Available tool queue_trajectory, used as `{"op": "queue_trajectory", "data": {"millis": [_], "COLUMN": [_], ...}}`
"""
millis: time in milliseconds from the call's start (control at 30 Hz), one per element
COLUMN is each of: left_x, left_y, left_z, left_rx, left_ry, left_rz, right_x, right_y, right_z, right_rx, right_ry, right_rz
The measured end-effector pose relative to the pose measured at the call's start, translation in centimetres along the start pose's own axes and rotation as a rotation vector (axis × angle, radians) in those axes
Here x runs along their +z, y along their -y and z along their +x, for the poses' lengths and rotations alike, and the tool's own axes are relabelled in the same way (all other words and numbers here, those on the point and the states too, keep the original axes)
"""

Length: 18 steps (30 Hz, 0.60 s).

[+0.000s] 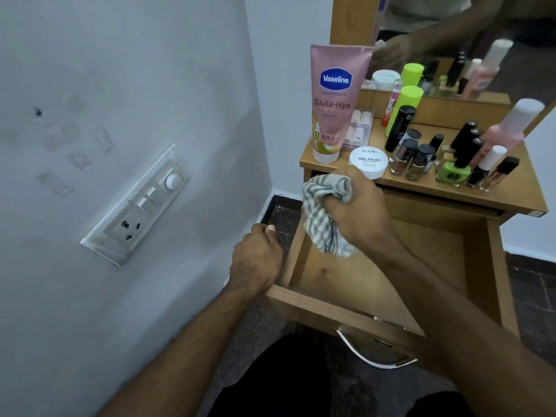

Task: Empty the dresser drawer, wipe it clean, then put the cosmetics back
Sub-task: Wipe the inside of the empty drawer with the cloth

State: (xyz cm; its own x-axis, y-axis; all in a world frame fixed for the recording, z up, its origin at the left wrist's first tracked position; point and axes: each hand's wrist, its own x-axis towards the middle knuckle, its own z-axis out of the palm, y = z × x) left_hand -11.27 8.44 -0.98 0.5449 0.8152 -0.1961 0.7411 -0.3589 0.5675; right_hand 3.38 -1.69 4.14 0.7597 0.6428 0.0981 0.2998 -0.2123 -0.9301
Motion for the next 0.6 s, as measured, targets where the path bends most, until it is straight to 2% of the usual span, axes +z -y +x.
{"op": "queue_trajectory", "data": {"millis": [33,167,200,300,367,500,600], "left_x": [0.0,-0.1,-0.1,-0.1,0.0,0.2,0.0], "left_y": [0.1,0.0,0.0,-0.1,-0.2,-0.3,-0.3], "left_z": [0.0,-0.1,-0.1,0.0,-0.1,-0.1,0.0], "left_rx": [-0.004,-0.017,-0.014,-0.010,-0.006,0.004,0.007], "left_ry": [0.000,-0.007,-0.006,-0.001,0.003,0.027,0.044], "left_rz": [-0.005,-0.019,-0.017,-0.004,0.010,0.033,0.064], "right_x": [0.2,0.4,0.4,1.2,1.7,1.8,2.0], "right_y": [0.3,1.2,0.9,-0.7,-1.8,-1.4,-1.1], "right_z": [0.4,0.2,-0.4,-3.6,-5.6,-5.6,-3.1], "right_rx": [-0.062,-0.179,-0.200,-0.213,-0.290,-0.336,-0.304], "right_ry": [-0.026,-0.066,-0.034,0.202,0.283,0.248,0.176], "right_rz": [-0.109,-0.265,-0.328,-0.486,-0.573,-0.644,-0.720]}}
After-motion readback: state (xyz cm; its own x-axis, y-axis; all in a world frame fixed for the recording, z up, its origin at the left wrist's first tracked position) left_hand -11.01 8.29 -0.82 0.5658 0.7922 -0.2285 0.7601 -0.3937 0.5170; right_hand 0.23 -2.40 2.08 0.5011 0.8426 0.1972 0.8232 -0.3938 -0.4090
